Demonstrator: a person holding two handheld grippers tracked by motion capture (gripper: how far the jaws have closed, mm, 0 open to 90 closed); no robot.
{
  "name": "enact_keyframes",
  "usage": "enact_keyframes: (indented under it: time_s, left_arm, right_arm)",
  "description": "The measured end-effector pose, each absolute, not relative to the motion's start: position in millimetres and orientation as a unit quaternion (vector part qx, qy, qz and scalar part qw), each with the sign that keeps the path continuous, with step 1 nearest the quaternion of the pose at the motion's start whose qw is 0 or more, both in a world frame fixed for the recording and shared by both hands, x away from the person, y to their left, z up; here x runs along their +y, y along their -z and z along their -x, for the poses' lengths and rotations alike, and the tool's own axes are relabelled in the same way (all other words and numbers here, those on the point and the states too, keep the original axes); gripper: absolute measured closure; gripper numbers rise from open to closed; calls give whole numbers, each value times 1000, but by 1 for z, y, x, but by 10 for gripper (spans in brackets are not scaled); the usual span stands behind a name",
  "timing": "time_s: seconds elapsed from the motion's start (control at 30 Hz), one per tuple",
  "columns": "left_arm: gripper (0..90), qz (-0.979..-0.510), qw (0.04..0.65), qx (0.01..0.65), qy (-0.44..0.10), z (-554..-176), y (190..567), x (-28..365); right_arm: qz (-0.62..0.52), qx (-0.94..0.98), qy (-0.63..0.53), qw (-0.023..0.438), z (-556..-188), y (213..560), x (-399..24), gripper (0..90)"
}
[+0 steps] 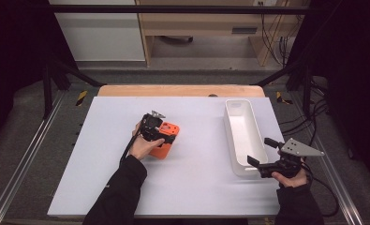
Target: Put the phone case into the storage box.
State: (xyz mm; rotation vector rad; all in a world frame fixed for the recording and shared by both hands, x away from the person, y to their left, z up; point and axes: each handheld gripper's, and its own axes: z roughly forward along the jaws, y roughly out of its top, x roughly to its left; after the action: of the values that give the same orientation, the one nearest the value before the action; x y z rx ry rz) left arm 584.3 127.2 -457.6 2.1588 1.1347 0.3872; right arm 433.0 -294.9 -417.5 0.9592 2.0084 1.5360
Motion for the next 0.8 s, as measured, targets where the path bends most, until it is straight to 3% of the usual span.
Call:
enact_keyframes:
  time_s: [0.8]
  left_arm:
    - [10,-830,316,436,-147,-581,474,127]
  right_arm:
    - [-346,725,-554,217,-433,417,-295,4]
